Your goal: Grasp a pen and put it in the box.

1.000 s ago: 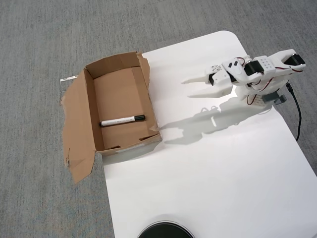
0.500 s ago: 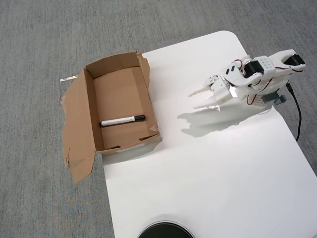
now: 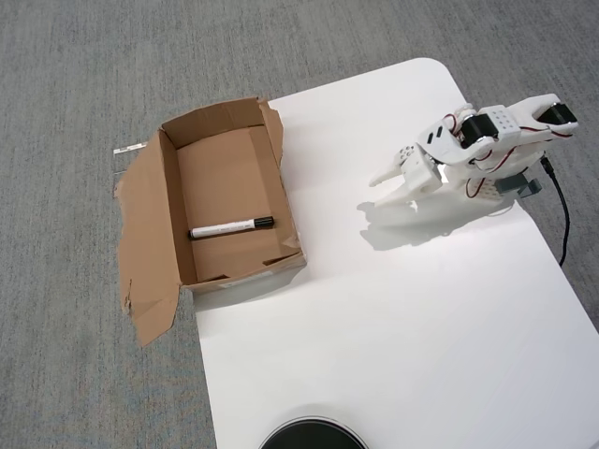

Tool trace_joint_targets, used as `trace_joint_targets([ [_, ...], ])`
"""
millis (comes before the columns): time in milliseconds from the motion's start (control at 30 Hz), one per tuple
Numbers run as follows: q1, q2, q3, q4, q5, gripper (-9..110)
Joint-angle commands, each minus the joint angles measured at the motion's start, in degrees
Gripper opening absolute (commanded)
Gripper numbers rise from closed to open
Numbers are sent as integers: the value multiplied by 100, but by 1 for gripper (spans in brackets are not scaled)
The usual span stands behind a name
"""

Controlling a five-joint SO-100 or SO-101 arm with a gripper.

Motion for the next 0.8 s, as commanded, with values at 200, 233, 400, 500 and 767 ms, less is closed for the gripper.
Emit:
trace_joint_targets([
  [200, 4, 352, 163, 967, 4047, 19],
  [233, 13, 352, 163, 993, 4355, 19],
  [400, 48, 352, 163, 1002, 5331, 19],
  [500, 75, 343, 154, 1107, 5656, 19],
  [767, 417, 352, 154, 2303, 6297, 19],
])
